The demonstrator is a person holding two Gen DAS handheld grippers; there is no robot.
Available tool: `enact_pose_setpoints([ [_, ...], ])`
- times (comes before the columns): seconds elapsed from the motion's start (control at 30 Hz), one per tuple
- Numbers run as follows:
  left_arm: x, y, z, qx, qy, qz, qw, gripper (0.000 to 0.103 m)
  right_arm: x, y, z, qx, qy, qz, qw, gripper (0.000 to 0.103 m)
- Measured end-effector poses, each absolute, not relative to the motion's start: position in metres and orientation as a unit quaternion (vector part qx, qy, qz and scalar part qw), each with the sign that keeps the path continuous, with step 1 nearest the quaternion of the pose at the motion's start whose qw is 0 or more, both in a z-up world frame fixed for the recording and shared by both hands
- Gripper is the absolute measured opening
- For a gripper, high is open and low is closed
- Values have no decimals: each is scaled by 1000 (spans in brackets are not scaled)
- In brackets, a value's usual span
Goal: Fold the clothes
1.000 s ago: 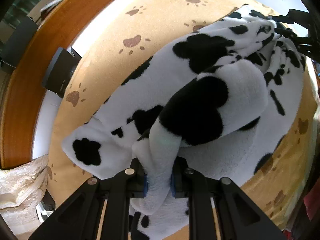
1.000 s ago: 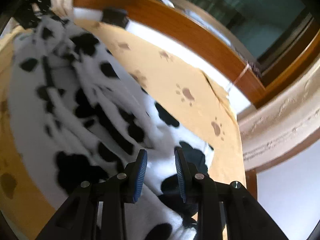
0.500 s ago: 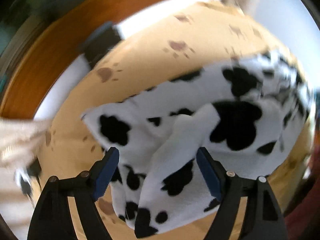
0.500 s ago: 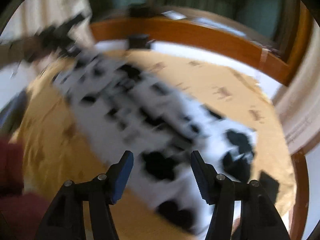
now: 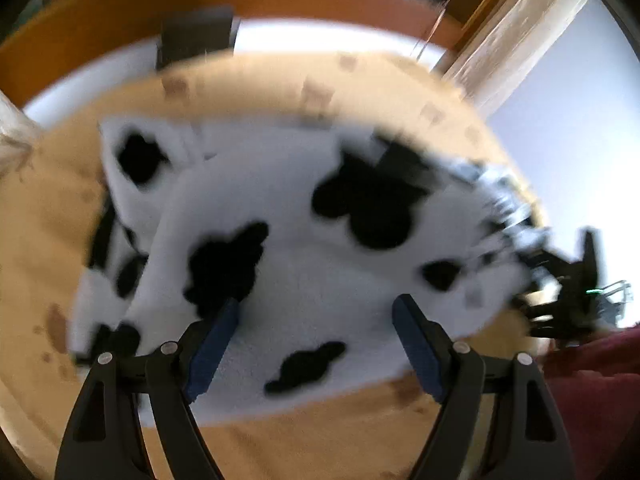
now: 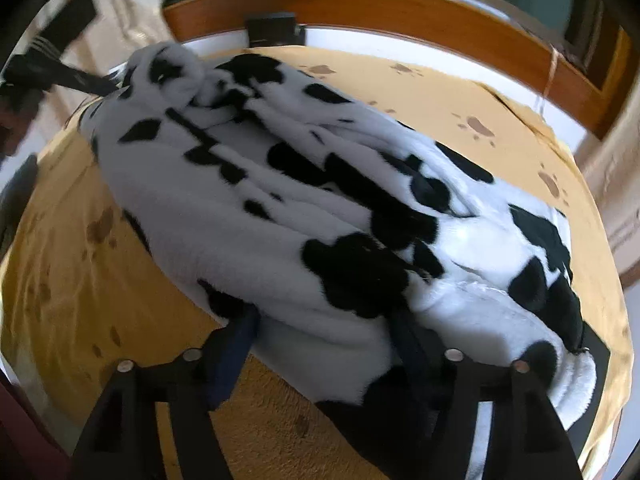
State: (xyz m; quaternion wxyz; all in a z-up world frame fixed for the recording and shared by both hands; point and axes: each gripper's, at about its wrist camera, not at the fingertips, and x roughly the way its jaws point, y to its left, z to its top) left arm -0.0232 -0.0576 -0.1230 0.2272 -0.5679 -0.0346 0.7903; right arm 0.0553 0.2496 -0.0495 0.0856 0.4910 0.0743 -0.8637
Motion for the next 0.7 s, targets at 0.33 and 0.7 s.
enact_pose_setpoints([
  [0.33, -35, -61, -101, -560, -65, 801, 201, 90, 81, 287, -2, 484, -7, -874, 41, 83],
  [0.7, -47, 21, -119, -524, 17, 823, 218, 93, 78, 315, -39, 529, -46, -847, -26, 82],
])
